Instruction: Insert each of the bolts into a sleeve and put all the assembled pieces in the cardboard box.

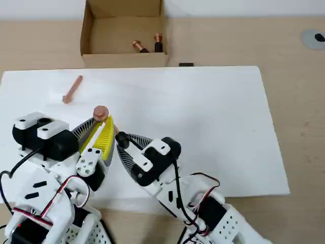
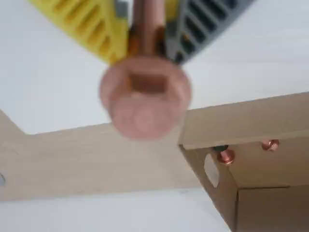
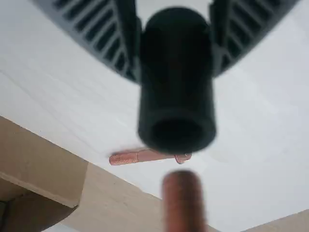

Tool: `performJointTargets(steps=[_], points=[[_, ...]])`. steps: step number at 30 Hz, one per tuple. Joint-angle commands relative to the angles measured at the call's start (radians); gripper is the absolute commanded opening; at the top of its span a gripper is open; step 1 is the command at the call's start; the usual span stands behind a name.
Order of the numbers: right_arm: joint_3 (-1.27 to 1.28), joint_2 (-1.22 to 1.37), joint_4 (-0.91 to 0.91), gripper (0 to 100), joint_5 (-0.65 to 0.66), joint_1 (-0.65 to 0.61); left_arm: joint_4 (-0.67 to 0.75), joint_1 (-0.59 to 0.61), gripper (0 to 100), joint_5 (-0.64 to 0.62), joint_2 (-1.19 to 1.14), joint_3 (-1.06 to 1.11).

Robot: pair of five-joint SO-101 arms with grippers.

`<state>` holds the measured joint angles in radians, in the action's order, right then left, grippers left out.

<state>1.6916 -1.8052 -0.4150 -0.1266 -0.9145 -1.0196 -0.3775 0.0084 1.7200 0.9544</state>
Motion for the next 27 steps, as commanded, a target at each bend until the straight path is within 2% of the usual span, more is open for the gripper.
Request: performJointTargets(steps=[1, 8, 17, 20, 27], points=[[-0.002, -0.093, 0.028, 1.0, 0.006, 0.012, 0.0, -0.011, 1, -0.003, -0.001, -0.051], [-0.002, -0.093, 0.028, 1.0, 0.005, 0.012, 0.002, -0.106, 1, -0.012, -0.001, -0.035], [-0.002, -0.094, 0.026, 1.0, 0.005, 0.012, -0.002, -0.103, 1, -0.005, -0.001, -0.029], [-0.002, -0.094, 0.026, 1.0, 0.005, 0.012, 0.003, -0.103, 1, 0.052, 0.002, 0.003], [-0.002, -0.094, 0.025, 1.0, 0.005, 0.012, 0.008, -0.103, 1, 0.061, 0.004, 0.041]])
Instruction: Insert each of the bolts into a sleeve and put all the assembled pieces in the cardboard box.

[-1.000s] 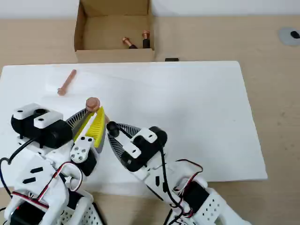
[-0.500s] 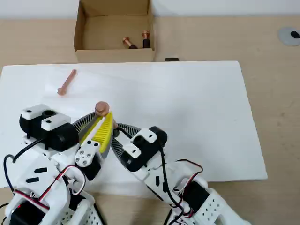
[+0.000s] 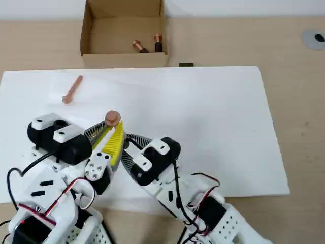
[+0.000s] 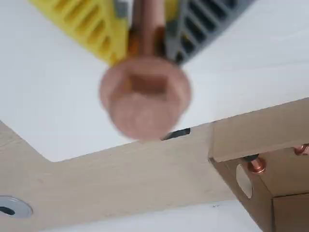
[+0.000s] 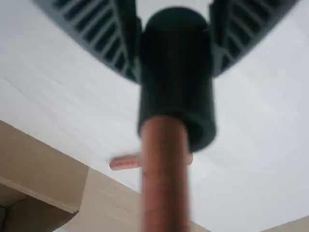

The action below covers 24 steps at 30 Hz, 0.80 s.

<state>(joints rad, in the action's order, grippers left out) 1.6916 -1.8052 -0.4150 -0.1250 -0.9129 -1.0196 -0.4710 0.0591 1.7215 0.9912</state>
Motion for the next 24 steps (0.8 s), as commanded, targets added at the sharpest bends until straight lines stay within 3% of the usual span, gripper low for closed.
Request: performJointTargets(steps=[1, 8, 24], points=[[-0.002, -0.094, 0.025, 1.0, 0.003, 0.01, 0.008, -0.005, 1, 0.011, 0.002, 0.006], [-0.002, -0.094, 0.025, 1.0, 0.003, 0.01, 0.014, 0.1, 1, 0.006, 0.002, 0.009], [-0.002, -0.094, 0.025, 1.0, 0.005, 0.01, 0.008, 0.095, 1, 0.003, -0.001, 0.009]])
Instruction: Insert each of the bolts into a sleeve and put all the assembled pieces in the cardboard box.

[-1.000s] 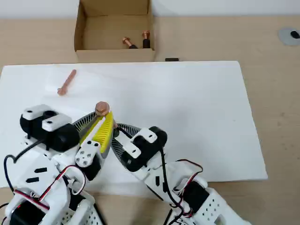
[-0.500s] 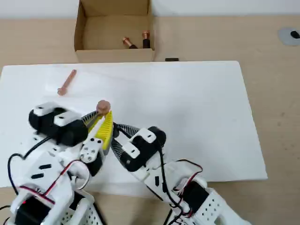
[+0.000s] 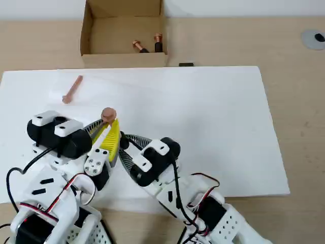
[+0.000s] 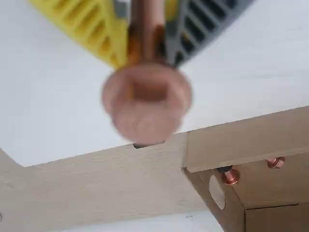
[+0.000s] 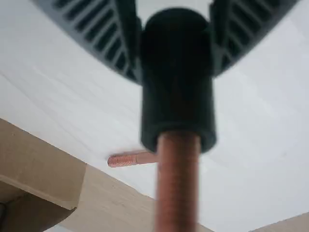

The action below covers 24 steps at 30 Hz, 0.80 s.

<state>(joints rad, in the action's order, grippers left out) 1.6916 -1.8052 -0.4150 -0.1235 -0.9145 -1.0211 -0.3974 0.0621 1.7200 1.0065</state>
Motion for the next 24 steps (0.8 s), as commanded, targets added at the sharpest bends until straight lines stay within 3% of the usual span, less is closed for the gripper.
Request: performJointTargets(steps=[1, 15, 24], points=[[-0.002, -0.094, 0.025, 1.0, 0.003, 0.012, 0.009, 0.021, 1, 0.0, 0.001, -0.006], [-0.002, -0.094, 0.029, 1.0, 0.003, 0.013, 0.005, -0.048, 1, -0.035, 0.001, 0.052], [-0.002, -0.094, 0.029, 1.0, 0.005, 0.013, -0.104, -0.052, 1, -0.009, 0.001, 0.043]])
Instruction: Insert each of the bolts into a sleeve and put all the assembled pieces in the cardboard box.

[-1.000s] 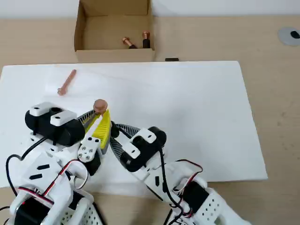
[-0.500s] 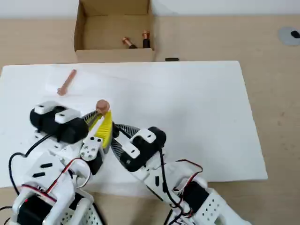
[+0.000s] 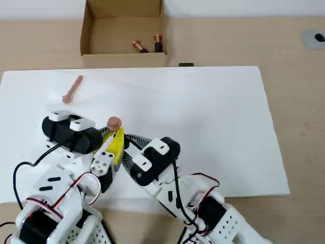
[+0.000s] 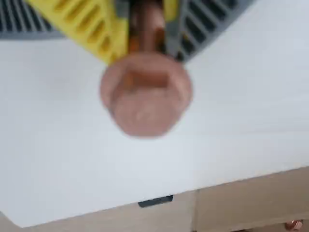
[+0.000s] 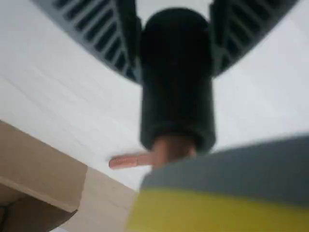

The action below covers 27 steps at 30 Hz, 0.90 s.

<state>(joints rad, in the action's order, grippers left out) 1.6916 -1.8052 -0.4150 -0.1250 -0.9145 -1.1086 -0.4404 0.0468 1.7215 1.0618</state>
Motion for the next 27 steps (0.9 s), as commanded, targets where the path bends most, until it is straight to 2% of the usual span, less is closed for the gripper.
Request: performJointTargets(steps=[1, 4, 12, 27], points=[[-0.002, -0.094, 0.029, 1.0, 0.006, 0.013, -0.018, -0.009, 2, 0.005, -0.001, -0.012], [-0.002, -0.094, 0.029, 1.0, 0.006, 0.013, -0.023, -0.009, 5, 0.003, -0.001, -0.012], [-0.002, -0.094, 0.031, 1.0, 0.006, 0.013, -0.147, -0.012, 12, 0.003, -0.002, -0.021], [-0.005, -0.094, 0.031, 1.0, 0.008, 0.013, -0.29, -0.005, 16, 0.029, -0.004, -0.11]])
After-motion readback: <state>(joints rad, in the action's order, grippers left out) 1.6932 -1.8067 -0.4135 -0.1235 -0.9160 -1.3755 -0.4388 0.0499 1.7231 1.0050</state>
